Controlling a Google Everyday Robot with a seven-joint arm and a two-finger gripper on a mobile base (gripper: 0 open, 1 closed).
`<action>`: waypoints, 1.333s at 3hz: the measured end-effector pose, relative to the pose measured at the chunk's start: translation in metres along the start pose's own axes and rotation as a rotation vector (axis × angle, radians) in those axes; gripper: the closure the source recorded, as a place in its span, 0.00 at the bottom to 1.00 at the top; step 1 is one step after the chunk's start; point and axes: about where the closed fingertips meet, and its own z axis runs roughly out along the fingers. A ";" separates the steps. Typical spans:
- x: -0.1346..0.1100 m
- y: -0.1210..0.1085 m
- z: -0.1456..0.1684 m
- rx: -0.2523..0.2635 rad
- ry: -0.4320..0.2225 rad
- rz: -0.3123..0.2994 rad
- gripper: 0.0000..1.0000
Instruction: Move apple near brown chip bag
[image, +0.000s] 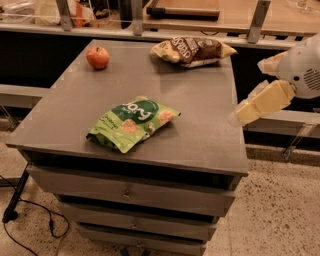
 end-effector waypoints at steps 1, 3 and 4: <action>0.007 0.006 0.015 0.039 -0.132 0.059 0.00; -0.027 -0.012 0.043 0.196 -0.305 0.182 0.00; -0.032 -0.024 0.037 0.243 -0.330 0.191 0.00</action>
Offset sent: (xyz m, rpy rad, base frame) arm 0.0554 0.0178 -0.0132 0.3422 -0.2854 -0.3350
